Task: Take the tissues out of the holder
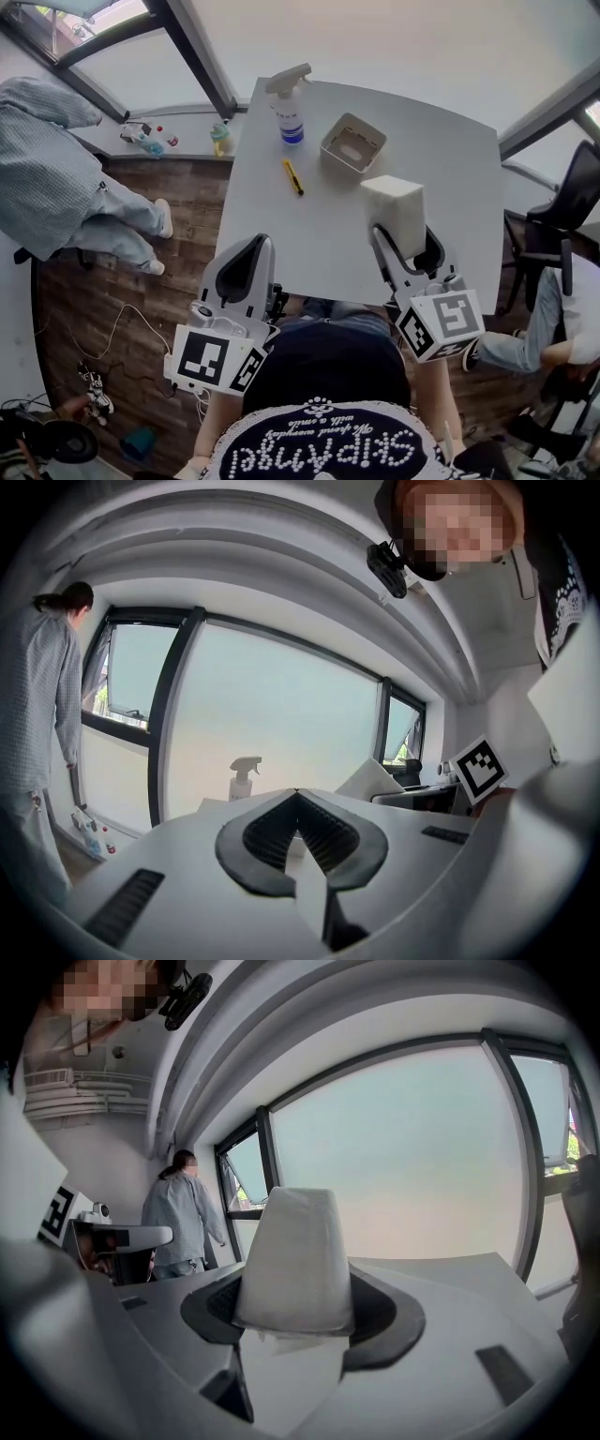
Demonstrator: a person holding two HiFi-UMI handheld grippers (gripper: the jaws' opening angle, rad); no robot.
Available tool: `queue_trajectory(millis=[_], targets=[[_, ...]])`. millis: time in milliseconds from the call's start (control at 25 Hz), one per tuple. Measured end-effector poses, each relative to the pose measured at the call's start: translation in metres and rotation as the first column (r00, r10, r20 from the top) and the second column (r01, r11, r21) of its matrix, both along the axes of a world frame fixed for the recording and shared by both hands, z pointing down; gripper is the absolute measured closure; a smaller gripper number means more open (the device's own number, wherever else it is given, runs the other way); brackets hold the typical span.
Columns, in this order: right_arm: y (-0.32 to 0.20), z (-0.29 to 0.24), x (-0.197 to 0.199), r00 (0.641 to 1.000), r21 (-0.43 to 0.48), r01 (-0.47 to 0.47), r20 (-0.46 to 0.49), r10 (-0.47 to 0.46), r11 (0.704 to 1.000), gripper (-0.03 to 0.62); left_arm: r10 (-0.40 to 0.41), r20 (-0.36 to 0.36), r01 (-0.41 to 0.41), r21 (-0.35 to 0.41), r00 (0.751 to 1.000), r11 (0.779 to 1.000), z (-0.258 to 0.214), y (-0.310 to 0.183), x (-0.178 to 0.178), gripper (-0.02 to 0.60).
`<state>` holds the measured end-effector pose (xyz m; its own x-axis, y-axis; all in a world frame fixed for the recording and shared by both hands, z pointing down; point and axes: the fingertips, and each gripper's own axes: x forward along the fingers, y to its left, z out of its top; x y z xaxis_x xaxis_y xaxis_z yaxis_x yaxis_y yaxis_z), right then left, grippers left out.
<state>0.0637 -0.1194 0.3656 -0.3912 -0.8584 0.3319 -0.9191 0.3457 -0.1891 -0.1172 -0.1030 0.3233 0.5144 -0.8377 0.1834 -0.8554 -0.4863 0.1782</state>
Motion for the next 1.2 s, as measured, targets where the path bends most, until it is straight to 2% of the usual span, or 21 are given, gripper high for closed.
queue_trajectory(millis=[200, 560, 760, 1200], targets=[[0.013, 0.004, -0.007, 1.0, -0.008, 0.03, -0.001, -0.03, 1.0, 0.322, 0.014, 0.02, -0.014, 0.003, 1.0, 1.0, -0.003, 0.009, -0.001, 0.58], [0.037, 0.014, -0.017, 0.997, -0.027, 0.079, -0.01, -0.079, 0.997, 0.322, 0.012, 0.015, -0.012, -0.021, 1.0, 1.0, 0.002, 0.021, -0.006, 0.58], [0.047, 0.017, -0.019, 0.996, -0.031, 0.086, -0.013, -0.086, 0.996, 0.322, -0.001, 0.039, 0.002, -0.023, 0.999, 1.0, 0.005, 0.025, -0.01, 0.58], [0.064, 0.023, -0.024, 0.996, -0.049, 0.088, -0.007, -0.089, 0.995, 0.322, 0.002, 0.022, -0.002, -0.024, 1.0, 1.0, 0.006, 0.031, -0.01, 0.58]])
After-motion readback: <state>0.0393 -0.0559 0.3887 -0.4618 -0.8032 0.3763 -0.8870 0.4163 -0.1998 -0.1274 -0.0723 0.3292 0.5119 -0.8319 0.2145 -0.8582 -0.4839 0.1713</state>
